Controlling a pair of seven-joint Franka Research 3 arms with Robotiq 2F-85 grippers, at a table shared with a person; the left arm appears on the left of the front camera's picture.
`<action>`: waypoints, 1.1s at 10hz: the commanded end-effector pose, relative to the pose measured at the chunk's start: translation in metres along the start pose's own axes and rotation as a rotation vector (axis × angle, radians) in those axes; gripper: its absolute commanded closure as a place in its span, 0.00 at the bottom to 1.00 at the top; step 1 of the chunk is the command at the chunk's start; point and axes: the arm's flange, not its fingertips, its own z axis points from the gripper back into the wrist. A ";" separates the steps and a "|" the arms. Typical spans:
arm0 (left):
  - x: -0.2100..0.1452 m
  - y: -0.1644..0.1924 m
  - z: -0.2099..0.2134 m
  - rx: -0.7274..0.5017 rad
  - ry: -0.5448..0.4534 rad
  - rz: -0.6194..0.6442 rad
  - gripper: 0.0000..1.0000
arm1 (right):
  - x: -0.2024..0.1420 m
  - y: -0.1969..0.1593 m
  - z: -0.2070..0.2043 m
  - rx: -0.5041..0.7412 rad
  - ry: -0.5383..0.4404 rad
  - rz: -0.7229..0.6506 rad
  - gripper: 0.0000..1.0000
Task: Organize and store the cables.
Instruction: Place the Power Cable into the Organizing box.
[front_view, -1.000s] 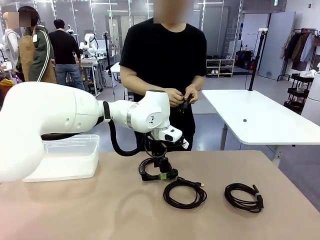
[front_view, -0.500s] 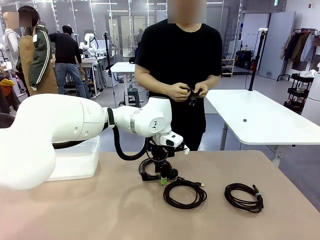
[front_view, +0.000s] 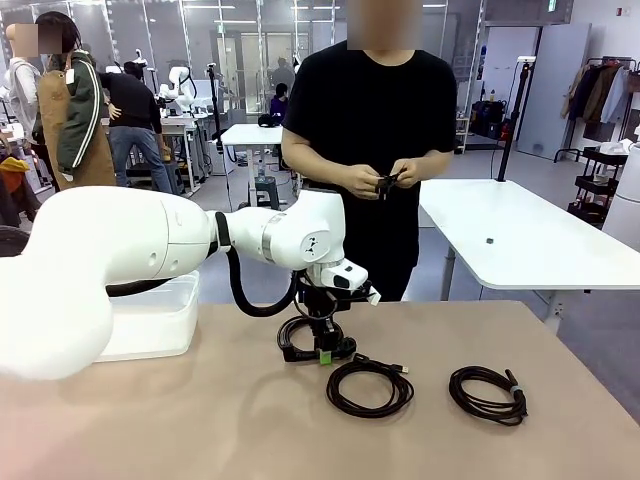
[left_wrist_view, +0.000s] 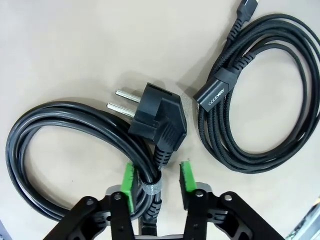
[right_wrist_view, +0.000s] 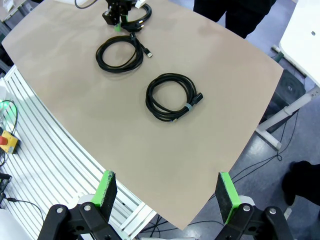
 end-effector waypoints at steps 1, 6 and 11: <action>0.002 0.003 0.002 0.001 0.022 -0.018 0.95 | 0.001 0.001 -0.001 0.003 0.002 0.006 0.00; -0.025 -0.030 0.075 0.000 -0.078 -0.084 1.00 | 0.001 0.001 -0.001 0.003 0.002 0.006 0.00; -0.077 -0.078 0.163 0.078 -0.102 -0.195 1.00 | 0.001 0.001 -0.001 0.003 0.002 0.006 0.00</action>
